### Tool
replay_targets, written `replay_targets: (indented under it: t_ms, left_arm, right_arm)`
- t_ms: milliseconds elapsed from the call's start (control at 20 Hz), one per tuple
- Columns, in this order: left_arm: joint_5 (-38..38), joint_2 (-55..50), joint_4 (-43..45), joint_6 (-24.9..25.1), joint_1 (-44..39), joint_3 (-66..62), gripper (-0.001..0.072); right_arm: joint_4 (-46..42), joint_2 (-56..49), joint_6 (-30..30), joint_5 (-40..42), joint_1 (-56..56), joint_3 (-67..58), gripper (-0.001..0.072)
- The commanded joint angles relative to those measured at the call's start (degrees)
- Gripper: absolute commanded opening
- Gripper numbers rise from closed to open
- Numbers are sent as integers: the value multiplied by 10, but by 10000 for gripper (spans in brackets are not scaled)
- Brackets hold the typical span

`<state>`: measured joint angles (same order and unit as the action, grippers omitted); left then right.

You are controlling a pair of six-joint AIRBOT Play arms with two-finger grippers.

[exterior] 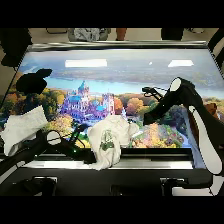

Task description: Fold the shirts.

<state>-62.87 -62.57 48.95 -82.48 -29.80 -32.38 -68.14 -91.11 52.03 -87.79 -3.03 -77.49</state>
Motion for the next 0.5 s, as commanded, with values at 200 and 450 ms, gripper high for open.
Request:
replay_targets:
  t_ms: [200,450]
  left_arm:
    - [88,-54,-55,-29,-61,17,196]
    - [83,-29,-49,-29,-55,10,34]
  right_arm:
    - [76,-13,-2,112,-19,97,706]
    - [137,-14,-4,183,-35,127,700]
